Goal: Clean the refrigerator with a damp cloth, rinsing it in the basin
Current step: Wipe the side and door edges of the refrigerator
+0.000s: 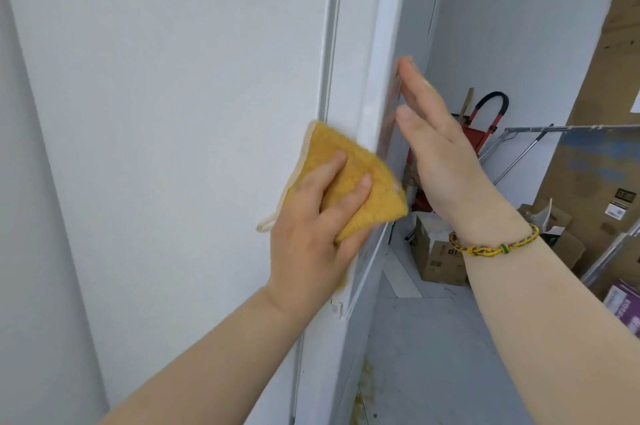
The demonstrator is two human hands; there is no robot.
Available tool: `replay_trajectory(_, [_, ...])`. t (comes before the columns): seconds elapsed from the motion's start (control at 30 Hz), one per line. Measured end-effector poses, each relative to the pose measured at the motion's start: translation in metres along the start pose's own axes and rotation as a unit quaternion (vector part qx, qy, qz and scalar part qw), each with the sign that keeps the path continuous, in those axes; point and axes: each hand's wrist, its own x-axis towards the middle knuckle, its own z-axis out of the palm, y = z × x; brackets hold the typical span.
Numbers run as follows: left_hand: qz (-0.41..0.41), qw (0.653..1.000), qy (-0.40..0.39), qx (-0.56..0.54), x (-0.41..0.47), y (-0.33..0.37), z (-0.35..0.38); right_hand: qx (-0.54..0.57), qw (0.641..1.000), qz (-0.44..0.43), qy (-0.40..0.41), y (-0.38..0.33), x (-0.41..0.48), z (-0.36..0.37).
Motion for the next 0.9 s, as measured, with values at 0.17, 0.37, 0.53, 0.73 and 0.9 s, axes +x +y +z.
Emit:
replay_trajectory(0.17, [0.051, 0.996, -0.039, 0.056, -0.066, -0.003, -0.001, 0.007, 1.0, 0.016, 0.0, -0.002, -0.001, -0.002])
replay_trajectory(0.37, [0.034, 0.997, -0.043, 0.047, -0.042, -0.012, -0.012, 0.001, 1.0, 0.022, 0.0, -0.004, -0.001, 0.001])
replay_trajectory(0.53, [-0.086, 0.995, -0.004, -0.055, 0.006, -0.006, -0.008, 0.002, 1.0, 0.024, -0.003, -0.005, -0.001, 0.001])
replay_trajectory(0.73, [-0.057, 0.994, -0.069, -0.065, -0.079, -0.007, -0.007, 0.014, 1.0, 0.012, -0.006, -0.002, -0.002, 0.004])
replay_trajectory(0.9, [-0.126, 0.99, -0.051, -0.047, -0.073, 0.007, -0.011, 0.009, 1.0, 0.008, 0.0, 0.002, -0.004, 0.01])
